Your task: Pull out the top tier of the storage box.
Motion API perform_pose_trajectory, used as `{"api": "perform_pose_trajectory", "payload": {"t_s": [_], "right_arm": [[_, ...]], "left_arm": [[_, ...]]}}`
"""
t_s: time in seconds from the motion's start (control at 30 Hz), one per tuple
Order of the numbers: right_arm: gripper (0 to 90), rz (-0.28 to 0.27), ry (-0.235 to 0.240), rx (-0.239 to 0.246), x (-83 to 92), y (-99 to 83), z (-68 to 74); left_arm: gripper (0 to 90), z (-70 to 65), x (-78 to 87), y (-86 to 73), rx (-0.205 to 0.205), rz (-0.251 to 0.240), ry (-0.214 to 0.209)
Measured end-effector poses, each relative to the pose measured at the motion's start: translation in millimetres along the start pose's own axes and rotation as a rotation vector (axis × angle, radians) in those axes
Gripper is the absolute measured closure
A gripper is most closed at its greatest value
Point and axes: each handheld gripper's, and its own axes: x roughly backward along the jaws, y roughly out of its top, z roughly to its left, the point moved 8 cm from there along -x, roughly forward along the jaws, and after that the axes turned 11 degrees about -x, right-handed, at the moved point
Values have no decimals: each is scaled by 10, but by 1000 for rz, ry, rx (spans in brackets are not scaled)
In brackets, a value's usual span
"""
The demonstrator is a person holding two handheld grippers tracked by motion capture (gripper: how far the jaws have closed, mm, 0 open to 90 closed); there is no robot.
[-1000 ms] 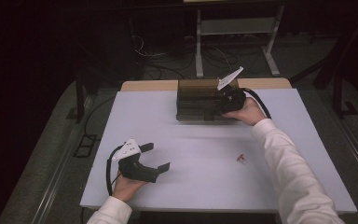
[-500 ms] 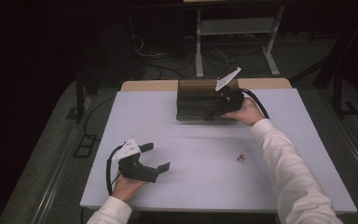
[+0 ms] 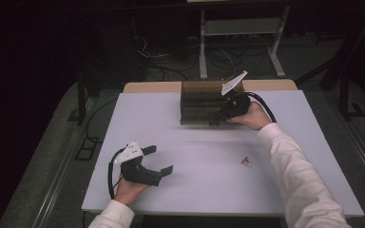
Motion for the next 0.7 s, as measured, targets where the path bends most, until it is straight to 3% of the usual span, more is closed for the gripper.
{"api": "perform_pose_trajectory", "payload": {"t_s": [0.7], "right_arm": [[861, 34, 47, 6, -22, -75, 115]], "left_arm": [[0, -4, -2, 1, -2, 0, -1]]}}
